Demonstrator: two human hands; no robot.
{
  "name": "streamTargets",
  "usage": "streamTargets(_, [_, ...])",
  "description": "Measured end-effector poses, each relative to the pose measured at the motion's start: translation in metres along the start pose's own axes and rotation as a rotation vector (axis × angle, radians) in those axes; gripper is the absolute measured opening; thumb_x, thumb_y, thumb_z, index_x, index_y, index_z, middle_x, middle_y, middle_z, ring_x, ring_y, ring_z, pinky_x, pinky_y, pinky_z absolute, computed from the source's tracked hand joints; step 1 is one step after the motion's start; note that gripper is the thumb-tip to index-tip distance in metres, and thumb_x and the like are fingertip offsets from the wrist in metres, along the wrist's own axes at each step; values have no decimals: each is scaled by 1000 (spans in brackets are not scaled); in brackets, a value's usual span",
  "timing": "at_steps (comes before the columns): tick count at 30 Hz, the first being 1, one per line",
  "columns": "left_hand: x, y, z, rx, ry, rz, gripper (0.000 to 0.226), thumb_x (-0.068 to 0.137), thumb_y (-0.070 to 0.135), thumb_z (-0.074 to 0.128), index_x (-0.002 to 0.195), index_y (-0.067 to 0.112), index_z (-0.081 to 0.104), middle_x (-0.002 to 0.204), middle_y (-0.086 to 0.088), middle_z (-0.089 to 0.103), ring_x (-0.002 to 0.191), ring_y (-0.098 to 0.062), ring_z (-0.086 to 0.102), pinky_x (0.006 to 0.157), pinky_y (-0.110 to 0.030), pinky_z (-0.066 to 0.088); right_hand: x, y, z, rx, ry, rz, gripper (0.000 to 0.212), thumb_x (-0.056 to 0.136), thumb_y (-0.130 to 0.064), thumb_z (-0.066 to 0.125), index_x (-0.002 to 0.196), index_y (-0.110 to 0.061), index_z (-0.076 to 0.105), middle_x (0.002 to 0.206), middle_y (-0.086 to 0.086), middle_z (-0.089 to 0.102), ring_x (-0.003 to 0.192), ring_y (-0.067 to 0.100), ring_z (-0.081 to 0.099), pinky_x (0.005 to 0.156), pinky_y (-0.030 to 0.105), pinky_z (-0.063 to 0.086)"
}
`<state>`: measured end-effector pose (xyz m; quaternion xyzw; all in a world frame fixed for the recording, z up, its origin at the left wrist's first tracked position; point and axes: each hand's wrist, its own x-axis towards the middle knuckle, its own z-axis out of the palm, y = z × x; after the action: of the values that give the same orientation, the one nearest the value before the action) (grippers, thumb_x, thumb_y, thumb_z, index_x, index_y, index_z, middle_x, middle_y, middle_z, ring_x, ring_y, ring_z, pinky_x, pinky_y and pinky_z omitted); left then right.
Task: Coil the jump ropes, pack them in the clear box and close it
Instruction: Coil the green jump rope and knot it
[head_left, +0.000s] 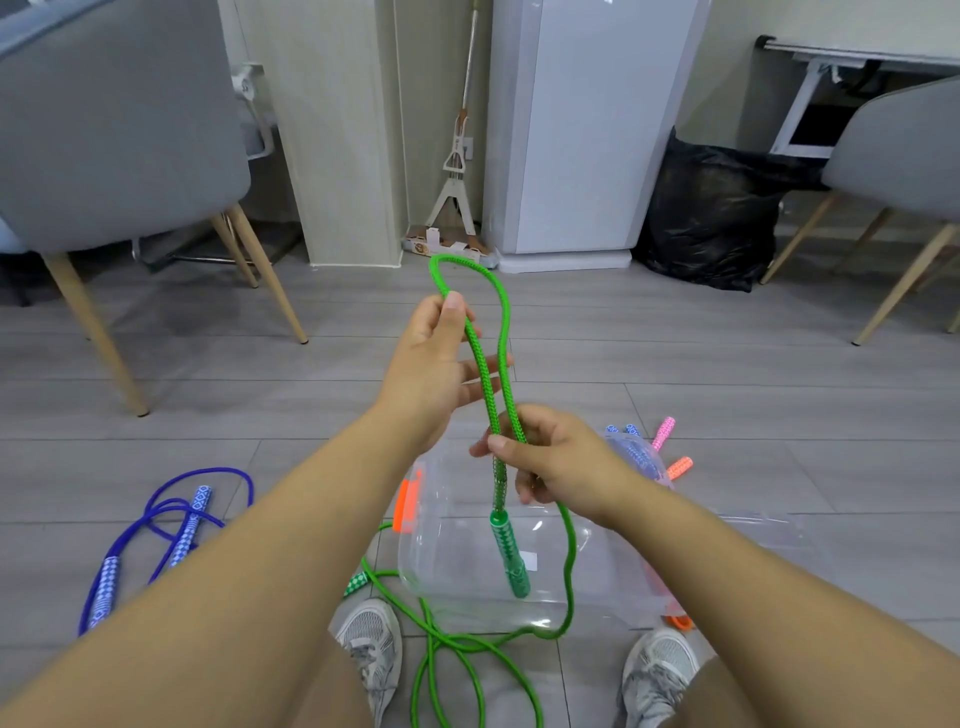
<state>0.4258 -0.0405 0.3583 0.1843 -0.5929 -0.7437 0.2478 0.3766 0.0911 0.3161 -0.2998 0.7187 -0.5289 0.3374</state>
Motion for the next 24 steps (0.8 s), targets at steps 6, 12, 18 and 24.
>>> streamTargets(6, [4,4,-7,-35,17,35,27,101,39,29,85,24,45,100,-2,44,69,-21,66,66,-37,53,1,8,2,-107,-35,36,15,95,-24,50,103,-30,62,121,-5,62,51,12,58,48,22,36])
streamTargets(12, [3,4,-7,-126,-7,45,25,101,38,31,87,24,46,109,-8,48,68,-16,62,59,-29,47,1,22,-6,-361,-107,176,25,96,-31,48,119,-30,57,131,-7,54,57,10,62,54,23,42])
streamTargets(18, [4,4,-2,-181,-23,52,21,103,35,27,99,23,45,83,-16,67,50,-11,40,46,-21,33,4,19,-12,-424,-23,132,17,96,-29,49,103,-19,60,101,-2,67,59,9,51,52,15,40])
streamTargets(24, [13,-1,-14,-244,-12,-111,44,102,37,31,116,2,53,68,-2,50,51,-10,35,48,-21,34,2,17,-26,-456,93,113,20,97,-28,47,90,-13,59,75,-7,64,58,14,44,46,14,35])
